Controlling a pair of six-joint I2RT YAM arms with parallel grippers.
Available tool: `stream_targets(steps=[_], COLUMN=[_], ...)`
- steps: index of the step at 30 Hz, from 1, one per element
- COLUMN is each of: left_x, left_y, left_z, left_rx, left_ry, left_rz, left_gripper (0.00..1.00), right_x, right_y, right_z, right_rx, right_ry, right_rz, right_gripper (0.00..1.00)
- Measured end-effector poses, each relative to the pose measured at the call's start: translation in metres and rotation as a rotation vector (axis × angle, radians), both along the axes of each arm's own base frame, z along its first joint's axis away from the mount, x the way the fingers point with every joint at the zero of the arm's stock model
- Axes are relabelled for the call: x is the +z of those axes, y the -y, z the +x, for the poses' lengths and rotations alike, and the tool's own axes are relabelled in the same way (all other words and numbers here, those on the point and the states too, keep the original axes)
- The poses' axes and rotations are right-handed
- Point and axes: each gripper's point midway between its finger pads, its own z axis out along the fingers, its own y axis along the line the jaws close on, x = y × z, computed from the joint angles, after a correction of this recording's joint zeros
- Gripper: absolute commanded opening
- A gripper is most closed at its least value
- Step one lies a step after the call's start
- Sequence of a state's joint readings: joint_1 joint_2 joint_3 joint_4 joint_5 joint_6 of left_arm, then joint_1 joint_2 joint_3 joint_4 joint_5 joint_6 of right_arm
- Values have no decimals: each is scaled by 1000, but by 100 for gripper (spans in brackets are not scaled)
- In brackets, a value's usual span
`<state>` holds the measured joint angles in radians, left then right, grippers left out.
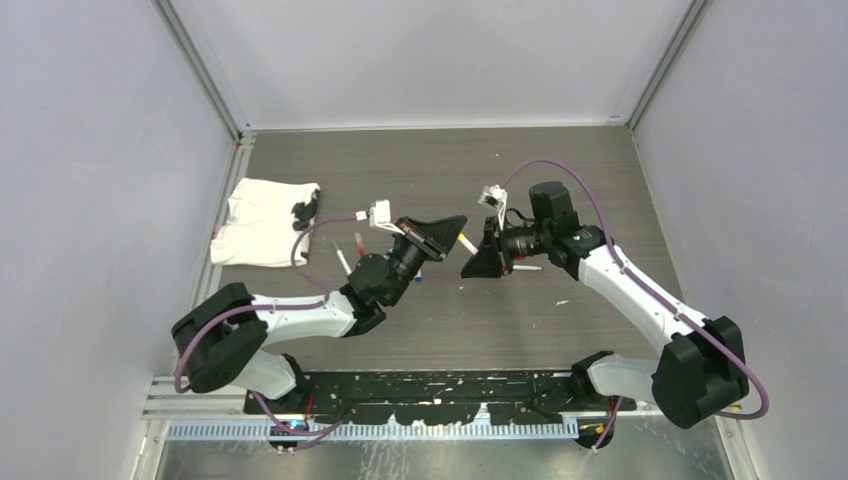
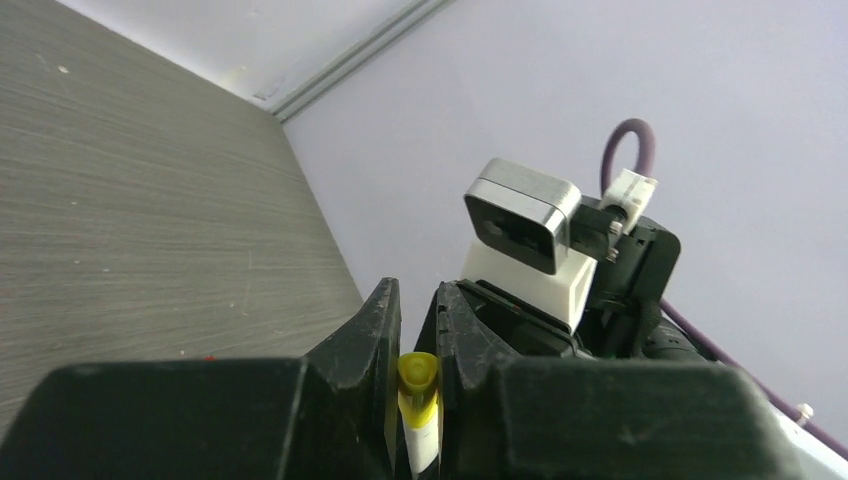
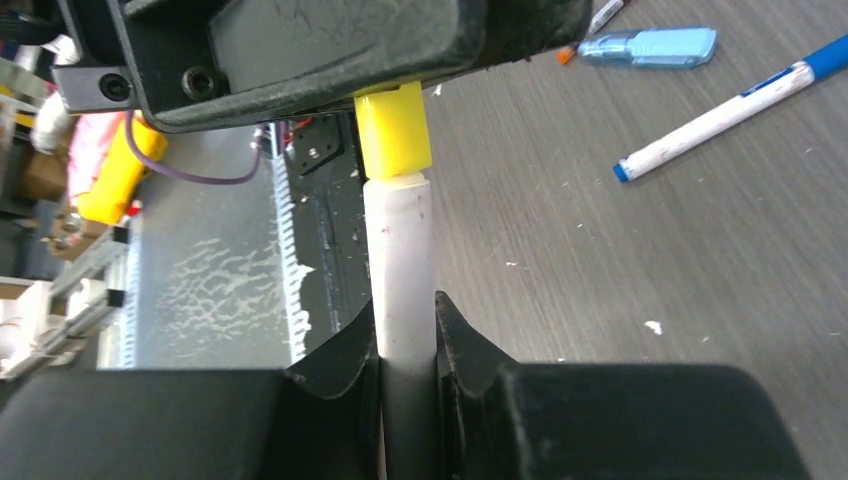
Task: Insert the pens into the pen caps
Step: Press the pen cap onto the pen.
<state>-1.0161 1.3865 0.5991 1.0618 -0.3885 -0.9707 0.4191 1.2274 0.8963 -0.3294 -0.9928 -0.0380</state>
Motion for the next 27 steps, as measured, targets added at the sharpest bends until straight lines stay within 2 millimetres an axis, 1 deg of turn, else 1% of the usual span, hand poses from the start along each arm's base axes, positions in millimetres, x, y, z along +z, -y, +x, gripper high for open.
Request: stream_targets(steps=[6, 9, 12, 18, 20, 23, 27], left_x=[-1, 8, 21, 35, 36, 37, 25], left_y=[15, 17, 18, 16, 19, 24, 26], left_z=[-4, -8, -17, -32, -34, -32, -24], left_rx=[-69, -105, -154, -217, -240, -263, -230], left_ry=[53, 83, 120, 149, 149, 142, 91], left_rz=[-39, -75, -120, -154, -162, -162, -70], left_gripper=[0, 0, 1, 0, 1, 0, 0], right_x=[3, 11, 23, 39, 40, 41, 29], right_y=[5, 4, 4, 6, 8, 11, 8], right_z=[-10, -14, -20, -28, -30, -30, -27], right_rx=[17, 53, 111, 191, 208, 215, 170], right_ry=[-129, -145, -149, -127, -126, -126, -124], right_rz=[122, 170, 235, 288, 294, 298, 247], right_gripper=[1, 1, 1, 1, 1, 1, 1])
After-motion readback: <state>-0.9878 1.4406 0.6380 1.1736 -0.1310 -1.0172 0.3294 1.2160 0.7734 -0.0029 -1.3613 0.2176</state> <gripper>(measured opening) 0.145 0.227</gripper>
